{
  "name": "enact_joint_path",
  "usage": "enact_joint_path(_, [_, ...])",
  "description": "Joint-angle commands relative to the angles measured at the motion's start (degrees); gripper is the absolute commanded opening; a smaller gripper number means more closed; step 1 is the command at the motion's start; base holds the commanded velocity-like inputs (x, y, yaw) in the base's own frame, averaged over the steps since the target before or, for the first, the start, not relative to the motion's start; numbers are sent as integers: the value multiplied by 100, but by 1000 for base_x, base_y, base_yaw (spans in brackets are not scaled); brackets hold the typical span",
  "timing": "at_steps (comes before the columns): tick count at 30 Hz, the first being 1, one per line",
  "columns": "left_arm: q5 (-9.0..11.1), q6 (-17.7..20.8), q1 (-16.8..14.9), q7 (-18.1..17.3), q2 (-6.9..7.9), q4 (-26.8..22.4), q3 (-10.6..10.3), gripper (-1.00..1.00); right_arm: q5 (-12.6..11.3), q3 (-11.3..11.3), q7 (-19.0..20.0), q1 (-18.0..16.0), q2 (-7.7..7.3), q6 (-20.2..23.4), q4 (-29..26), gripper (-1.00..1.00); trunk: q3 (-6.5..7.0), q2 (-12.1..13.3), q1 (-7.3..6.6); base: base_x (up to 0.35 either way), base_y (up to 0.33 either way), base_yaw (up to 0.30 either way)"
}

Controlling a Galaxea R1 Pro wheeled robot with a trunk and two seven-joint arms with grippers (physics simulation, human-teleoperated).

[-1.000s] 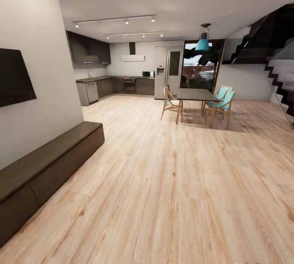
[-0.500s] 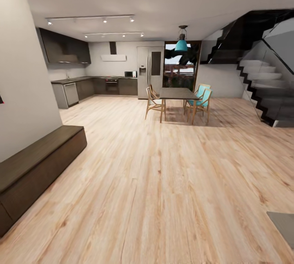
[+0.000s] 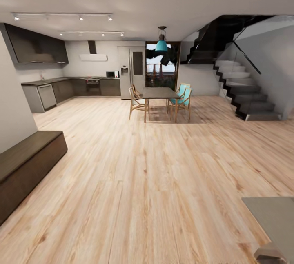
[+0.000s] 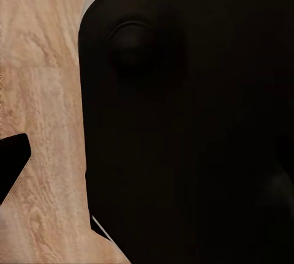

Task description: Turn on the radio receiver that's on the table in the living room.

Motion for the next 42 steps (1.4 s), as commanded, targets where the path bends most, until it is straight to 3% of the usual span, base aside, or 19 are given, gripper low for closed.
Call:
enact_joint_path(1, [0,0,0,0,1,-2,-1,100,0,0,0,0,1,0,0,100,0,0,0,0,0,-283])
enact_joint_path(42, [0,0,0,0,-7,-9,-3,100,-7,0,0,0,12,0,0,100,0,0,0,0,0,-290])
